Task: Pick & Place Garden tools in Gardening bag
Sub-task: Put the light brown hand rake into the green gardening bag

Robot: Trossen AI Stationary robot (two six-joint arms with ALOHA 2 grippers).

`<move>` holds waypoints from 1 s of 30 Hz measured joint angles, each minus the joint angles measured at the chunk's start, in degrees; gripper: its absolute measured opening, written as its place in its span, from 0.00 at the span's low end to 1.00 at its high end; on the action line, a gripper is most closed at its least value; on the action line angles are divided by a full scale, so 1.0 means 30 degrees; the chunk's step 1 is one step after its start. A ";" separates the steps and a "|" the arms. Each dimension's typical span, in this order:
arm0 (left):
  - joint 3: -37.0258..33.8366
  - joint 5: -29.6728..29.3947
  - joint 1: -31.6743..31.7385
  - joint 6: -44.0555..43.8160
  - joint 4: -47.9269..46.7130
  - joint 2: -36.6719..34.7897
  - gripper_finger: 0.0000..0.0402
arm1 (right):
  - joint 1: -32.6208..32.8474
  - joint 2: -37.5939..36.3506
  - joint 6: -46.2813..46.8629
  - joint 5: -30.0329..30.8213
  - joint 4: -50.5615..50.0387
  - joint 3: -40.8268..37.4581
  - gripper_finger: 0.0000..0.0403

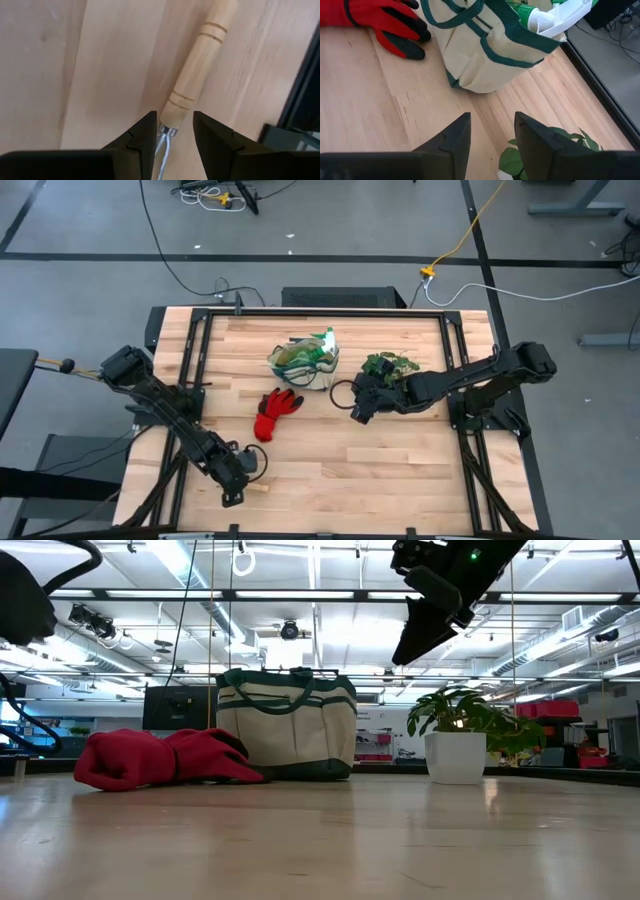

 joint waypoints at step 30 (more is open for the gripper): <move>0.0000 -0.0532 -0.0299 0.0007 0.0135 0.0246 0.33 | -0.0003 0.0000 -0.0051 -0.0020 -0.0015 0.0003 0.38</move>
